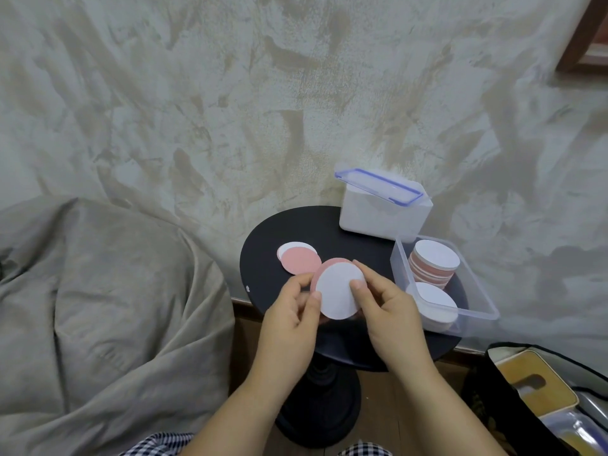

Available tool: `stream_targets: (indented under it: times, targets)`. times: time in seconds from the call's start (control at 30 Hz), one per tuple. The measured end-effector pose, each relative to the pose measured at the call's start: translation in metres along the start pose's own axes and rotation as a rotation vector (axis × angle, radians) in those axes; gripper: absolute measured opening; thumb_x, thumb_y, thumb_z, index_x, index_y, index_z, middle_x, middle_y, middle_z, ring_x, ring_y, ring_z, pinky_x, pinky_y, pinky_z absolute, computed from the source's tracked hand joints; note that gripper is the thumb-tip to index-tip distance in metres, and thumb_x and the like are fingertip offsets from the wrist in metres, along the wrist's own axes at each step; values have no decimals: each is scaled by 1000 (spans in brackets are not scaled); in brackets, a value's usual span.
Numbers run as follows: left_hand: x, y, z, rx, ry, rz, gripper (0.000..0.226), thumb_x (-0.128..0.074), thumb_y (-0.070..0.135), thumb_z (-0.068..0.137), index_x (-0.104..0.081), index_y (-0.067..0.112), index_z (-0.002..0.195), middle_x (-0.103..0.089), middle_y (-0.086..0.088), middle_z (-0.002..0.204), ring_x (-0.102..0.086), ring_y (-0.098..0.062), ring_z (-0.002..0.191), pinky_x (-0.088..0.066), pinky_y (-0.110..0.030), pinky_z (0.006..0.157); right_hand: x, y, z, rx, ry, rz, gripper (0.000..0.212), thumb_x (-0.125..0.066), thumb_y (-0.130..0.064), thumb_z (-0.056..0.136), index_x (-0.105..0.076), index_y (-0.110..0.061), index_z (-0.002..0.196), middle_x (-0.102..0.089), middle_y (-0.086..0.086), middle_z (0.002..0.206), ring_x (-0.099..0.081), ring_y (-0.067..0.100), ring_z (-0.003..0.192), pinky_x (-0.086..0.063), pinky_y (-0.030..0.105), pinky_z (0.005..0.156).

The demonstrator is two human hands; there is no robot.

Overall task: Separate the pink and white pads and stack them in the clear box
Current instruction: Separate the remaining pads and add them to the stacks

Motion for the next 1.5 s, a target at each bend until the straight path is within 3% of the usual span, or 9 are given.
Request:
stream_targets:
  times: [0.07,0.23,0.37,0.5,0.6,0.83,1.0,1.23,1.5]
  targets:
    - [-2,0,-2,-71,-12,125,26,-47,22,95,-57,43,108,-67,17,104,-63,-5,100,-53,-32,86,5,0,-6,39,24,11,29,-55,-22,91,-60,-30,118,-60,-26,114,-51,-15,107,-45,9,89]
    - [-1,-7,-3,-170,89,354,25,-53,17,92,-65,23,113,-66,17,106,-57,5,101,-46,-12,86,11,8,-18,123,97,-113,18,-59,-23,88,-65,-35,100,-66,-23,98,-58,-5,97,-48,13,79]
    - [-1,-13,-7,-195,91,368,34,-55,12,91,-60,26,121,-64,15,117,-56,4,109,-46,-15,92,11,14,-23,128,80,-131,20,-61,-22,87,-61,-41,94,-66,-25,91,-60,-2,92,-50,16,75]
    - [-3,-17,-8,-279,83,428,32,-54,18,92,-60,24,122,-64,16,118,-55,8,109,-43,-13,92,11,16,-24,144,79,-150,25,-61,-19,87,-60,-40,100,-64,-27,97,-57,-8,97,-44,7,79]
    - [-5,-18,-9,-348,95,511,38,-45,30,90,-59,19,123,-64,8,117,-54,2,108,-42,-14,93,10,17,-27,181,65,-204,39,-59,-17,88,-50,-35,122,-53,-31,109,-48,-20,102,-35,-2,81]
    - [-14,-20,-15,-395,-56,714,56,-34,35,92,-25,17,145,-55,1,115,-52,-8,100,-43,-19,83,7,20,-30,371,87,-322,45,-47,-14,90,-41,-23,133,-52,-23,104,-48,-16,99,-32,-1,84]
    - [-8,-9,-14,-380,79,530,36,-48,25,91,-58,15,125,-62,5,108,-53,1,100,-38,-6,87,9,14,-32,425,118,-299,40,-52,-12,87,-51,-21,127,-59,-15,103,-51,-14,100,-36,1,86]
    - [-5,-5,-16,-268,151,333,23,-66,10,84,-71,21,104,-70,15,99,-63,3,94,-50,-15,83,13,13,-35,301,176,-177,41,-63,-8,85,-53,-45,98,-59,-27,97,-56,-12,93,-42,2,77]
    - [-6,-6,-16,-309,233,329,22,-68,2,80,-73,15,98,-68,8,89,-63,0,86,-45,-8,75,10,21,-34,415,281,-217,29,-59,-9,84,-66,-15,111,-56,-11,98,-55,-1,94,-49,19,82]
Point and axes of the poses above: each hand's wrist, its own z-axis towards the middle knuckle, its own x-axis out of the back of the hand, y = z × x, the point moved 2 cm from there along z, towards the middle knuckle
